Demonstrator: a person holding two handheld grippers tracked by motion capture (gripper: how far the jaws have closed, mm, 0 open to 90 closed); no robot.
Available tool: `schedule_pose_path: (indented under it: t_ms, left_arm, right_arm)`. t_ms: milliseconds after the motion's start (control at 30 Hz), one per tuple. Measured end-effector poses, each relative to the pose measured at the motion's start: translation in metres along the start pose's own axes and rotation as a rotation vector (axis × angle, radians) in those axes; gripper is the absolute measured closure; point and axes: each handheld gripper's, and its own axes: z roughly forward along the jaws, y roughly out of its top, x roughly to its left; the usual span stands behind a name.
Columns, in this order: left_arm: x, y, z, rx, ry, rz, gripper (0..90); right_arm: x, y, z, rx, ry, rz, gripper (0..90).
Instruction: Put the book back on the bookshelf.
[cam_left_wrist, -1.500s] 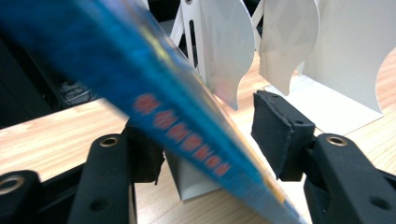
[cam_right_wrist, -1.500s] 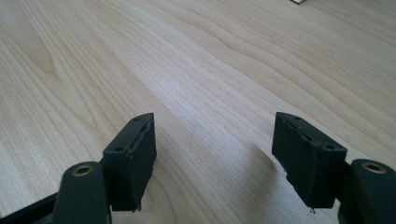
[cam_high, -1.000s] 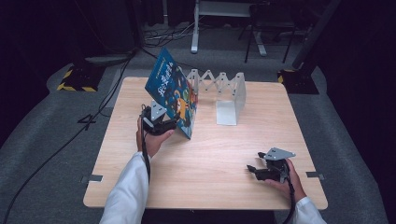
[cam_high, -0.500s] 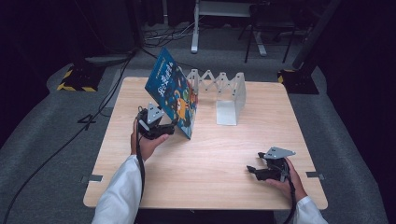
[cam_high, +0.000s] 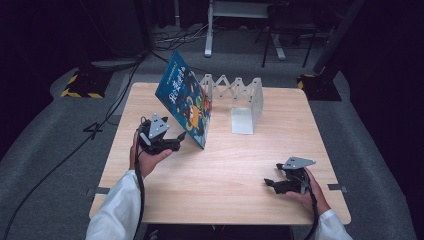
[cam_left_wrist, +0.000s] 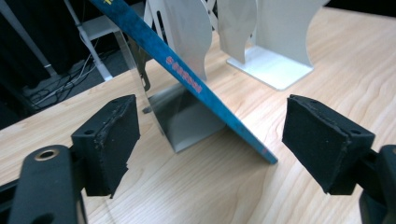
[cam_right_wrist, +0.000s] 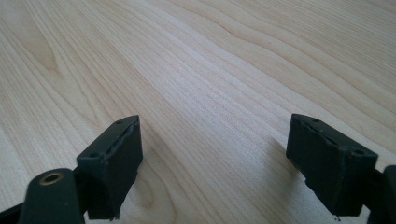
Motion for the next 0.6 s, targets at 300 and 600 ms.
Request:
schedule_pose_path:
  t_ms: [300, 600]
  left_arm:
    - [-0.005, -0.009, -0.013, 0.085, -0.02, 0.077, 18.3]
    - [-0.011, -0.015, -0.024, 0.154, -0.004, 0.15, 17.4]
  right_arm:
    - [0.001, 0.006, 0.0, 0.043, -0.015, -0.008, 18.1]
    - [0.002, 0.011, -0.008, 0.036, -0.063, -0.02, 21.3]
